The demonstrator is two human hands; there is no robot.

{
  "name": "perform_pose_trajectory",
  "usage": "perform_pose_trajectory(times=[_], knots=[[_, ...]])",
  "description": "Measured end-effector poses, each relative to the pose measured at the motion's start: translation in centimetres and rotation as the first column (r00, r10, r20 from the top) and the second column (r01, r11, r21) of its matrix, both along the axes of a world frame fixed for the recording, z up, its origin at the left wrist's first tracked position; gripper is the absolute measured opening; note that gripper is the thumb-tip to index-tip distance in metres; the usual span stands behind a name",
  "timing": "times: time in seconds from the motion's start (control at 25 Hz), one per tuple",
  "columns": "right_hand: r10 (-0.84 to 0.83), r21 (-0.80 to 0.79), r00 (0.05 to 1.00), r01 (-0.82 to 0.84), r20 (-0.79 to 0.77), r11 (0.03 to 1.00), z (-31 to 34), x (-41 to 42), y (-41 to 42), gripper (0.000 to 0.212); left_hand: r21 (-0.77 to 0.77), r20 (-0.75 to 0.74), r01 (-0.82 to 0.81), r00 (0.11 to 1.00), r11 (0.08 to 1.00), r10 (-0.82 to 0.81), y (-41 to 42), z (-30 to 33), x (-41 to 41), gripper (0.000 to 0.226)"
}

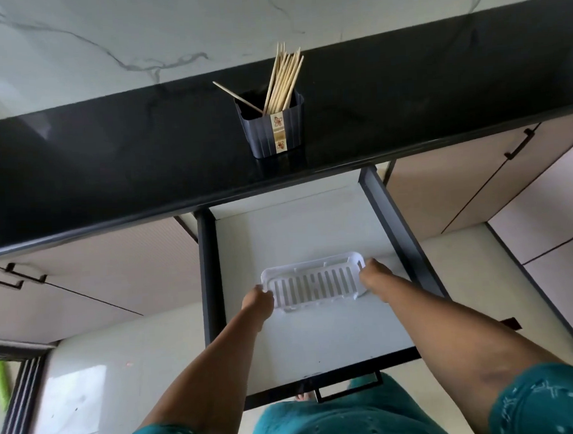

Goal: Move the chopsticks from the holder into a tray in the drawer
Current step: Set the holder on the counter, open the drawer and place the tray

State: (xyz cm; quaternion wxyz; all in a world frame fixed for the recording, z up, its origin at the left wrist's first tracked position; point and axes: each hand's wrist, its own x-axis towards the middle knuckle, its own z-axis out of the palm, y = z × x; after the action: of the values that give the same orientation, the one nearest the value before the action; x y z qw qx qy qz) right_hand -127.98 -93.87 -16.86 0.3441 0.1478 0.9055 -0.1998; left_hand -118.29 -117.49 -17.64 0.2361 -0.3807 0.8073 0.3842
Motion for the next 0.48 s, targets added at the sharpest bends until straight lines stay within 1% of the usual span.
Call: perform_pose_trajectory(times=[0.08,0.16,0.24,0.32,0.48], knots=[[-0.017,-0.019,0.999,0.016,-0.042,1.000,-0.5,-1.1,-0.2,0.040,0.036,-0.015,-0.080,0.997,0.996,0.080,-0.1,-0.7,-0.6,0.051],[-0.039,-0.047,0.997,0.036,-0.072,0.998,-0.8,-2.4,-0.2,0.038,0.033,-0.015,-0.128,0.992,0.991,0.129,-0.2,-1.3,-1.3,0.054],[-0.042,-0.059,0.995,0.037,-0.086,0.998,-1.1,-3.4,-0.1,0.038,-0.001,-0.020,-0.115,0.993,0.993,0.115,-0.4,-1.5,-1.8,0.055],[0.001,-0.034,0.997,-0.004,-0.078,0.999,-1.4,-4.2,-0.1,0.037,-0.034,-0.019,-0.101,0.995,0.994,0.101,-0.5,-1.5,-2.2,0.055],[0.053,0.007,0.999,-0.053,-0.007,0.999,-1.8,-5.1,0.5,0.034,-0.095,0.021,-0.045,0.999,0.994,0.048,0.0,-1.6,-2.8,0.048]])
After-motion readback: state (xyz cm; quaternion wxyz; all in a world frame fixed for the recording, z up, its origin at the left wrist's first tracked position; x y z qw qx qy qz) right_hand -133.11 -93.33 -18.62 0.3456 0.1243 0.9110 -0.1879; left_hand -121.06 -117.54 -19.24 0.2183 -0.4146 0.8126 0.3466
